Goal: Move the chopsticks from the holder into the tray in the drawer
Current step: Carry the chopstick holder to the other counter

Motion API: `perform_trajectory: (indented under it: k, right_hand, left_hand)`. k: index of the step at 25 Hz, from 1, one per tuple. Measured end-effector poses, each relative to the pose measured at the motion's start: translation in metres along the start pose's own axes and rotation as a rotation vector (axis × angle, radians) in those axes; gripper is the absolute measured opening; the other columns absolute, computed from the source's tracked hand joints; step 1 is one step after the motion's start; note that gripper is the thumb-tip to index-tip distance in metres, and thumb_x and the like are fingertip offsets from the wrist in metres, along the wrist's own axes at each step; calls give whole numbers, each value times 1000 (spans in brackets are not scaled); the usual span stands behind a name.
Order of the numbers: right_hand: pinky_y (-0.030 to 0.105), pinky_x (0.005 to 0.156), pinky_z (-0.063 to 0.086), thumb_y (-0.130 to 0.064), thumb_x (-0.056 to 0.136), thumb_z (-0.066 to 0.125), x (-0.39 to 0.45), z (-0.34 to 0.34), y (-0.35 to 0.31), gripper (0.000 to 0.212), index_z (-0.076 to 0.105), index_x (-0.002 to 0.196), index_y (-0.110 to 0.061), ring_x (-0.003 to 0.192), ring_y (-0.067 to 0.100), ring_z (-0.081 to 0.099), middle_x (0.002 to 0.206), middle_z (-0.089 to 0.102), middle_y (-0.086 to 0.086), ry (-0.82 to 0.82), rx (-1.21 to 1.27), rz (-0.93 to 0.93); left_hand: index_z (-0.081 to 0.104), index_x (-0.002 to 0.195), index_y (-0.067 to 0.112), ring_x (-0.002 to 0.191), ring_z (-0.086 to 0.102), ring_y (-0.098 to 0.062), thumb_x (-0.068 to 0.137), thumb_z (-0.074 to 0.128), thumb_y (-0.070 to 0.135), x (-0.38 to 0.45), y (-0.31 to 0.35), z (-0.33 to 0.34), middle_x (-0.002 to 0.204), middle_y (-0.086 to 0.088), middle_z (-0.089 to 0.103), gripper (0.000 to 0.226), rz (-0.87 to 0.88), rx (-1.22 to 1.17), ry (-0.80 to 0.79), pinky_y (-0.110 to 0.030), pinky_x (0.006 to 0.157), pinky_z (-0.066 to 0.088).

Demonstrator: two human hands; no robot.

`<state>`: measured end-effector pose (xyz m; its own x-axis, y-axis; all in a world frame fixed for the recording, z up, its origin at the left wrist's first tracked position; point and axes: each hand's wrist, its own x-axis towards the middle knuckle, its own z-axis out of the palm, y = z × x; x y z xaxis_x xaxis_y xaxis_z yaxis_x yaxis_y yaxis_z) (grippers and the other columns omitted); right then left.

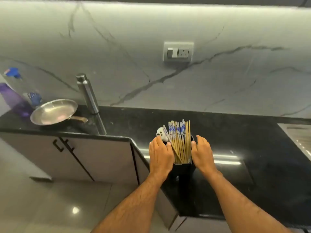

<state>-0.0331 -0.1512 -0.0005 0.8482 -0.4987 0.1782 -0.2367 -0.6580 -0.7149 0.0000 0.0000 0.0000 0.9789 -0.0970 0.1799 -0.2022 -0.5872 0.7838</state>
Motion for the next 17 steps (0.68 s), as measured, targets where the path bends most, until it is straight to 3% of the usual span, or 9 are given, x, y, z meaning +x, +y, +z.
perform_trajectory:
  k: [4, 7, 9, 12, 15, 17]
  right_hand:
    - [47, 83, 55, -19, 104, 42, -4, 20, 21, 26, 66, 97, -14, 92, 28, 65, 96, 70, 8, -38, 217, 219]
    - [41, 73, 52, -25, 105, 40, -11, 31, 29, 39, 66, 77, -16, 81, 23, 63, 83, 68, 6, 16, 362, 319]
    - [37, 66, 48, -25, 105, 40, -15, 35, 22, 42, 61, 70, -18, 72, 16, 58, 74, 63, 1, 39, 408, 324]
    - [40, 67, 48, -25, 106, 38, -27, 48, 3, 42, 62, 75, -9, 71, 17, 57, 74, 62, 5, 11, 444, 320]
    - [46, 70, 54, -27, 107, 37, -45, 72, -24, 43, 65, 79, -10, 77, 27, 64, 80, 68, 9, -64, 472, 279]
    - [54, 78, 56, -27, 108, 36, -61, 93, -47, 42, 67, 89, -6, 90, 38, 66, 90, 71, 17, -132, 496, 244]
  left_hand:
    - [56, 126, 16, 121, 53, -18, 104, 37, 32, -6, -12, 32, 129, 0, 59, 34, -297, -233, -185, -26, 92, 34]
    - [61, 113, 18, 98, 59, -12, 105, 33, 28, -13, -15, 46, 111, 0, 67, 31, -336, -420, -193, -29, 82, 40]
    - [61, 112, 18, 95, 60, -11, 106, 32, 26, -14, -13, 47, 107, 0, 67, 31, -359, -483, -144, -30, 81, 43]
    - [61, 120, 16, 102, 62, -16, 107, 30, 22, -20, -23, 36, 111, -3, 69, 34, -374, -557, -57, -31, 88, 50]
    - [59, 130, 18, 103, 60, 1, 108, 31, 21, -29, -47, 3, 118, 2, 66, 36, -376, -621, 38, -7, 83, 44]
    - [56, 136, 17, 104, 55, 11, 109, 33, 20, -36, -69, -23, 123, 7, 60, 36, -394, -635, 118, -3, 85, 40]
